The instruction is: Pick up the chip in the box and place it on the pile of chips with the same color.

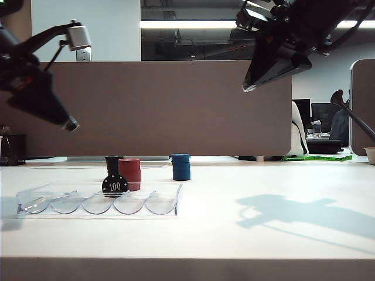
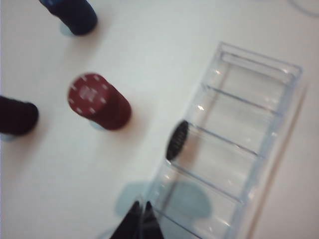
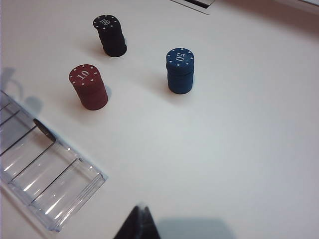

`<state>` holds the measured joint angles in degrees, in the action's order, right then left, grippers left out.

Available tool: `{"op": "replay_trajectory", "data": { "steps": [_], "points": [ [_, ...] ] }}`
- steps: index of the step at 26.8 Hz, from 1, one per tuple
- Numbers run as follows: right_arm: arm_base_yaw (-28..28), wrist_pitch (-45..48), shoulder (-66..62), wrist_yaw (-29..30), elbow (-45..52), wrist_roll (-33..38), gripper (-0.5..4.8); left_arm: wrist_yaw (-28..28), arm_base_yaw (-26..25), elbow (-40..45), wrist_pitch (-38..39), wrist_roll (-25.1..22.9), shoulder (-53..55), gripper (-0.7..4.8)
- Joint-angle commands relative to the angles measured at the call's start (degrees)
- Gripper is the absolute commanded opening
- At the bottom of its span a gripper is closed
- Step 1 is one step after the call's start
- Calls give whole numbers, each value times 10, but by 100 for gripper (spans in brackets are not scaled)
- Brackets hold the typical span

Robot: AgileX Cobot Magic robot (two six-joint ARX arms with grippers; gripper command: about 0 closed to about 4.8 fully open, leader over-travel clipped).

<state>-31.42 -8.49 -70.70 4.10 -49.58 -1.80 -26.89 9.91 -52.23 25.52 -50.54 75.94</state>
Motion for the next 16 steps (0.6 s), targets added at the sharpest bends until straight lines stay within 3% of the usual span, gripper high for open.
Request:
{"op": "replay_trajectory", "data": {
  "steps": [1, 8, 12, 16],
  "points": [
    [0, 5, 2, 1, -1, -2, -6, -29, 1, -42, 19, -30, 35, -6],
    [0, 5, 2, 1, -1, -2, -6, -38, 1, -150, 201, -125, 97, -6],
    [0, 5, 2, 1, -1, -2, -6, -39, 2, -215, 269, -156, 130, -6],
    [0, 5, 2, 1, -1, -2, -6, -43, 3, -239, 286, -167, 153, -6]
  ]
}}
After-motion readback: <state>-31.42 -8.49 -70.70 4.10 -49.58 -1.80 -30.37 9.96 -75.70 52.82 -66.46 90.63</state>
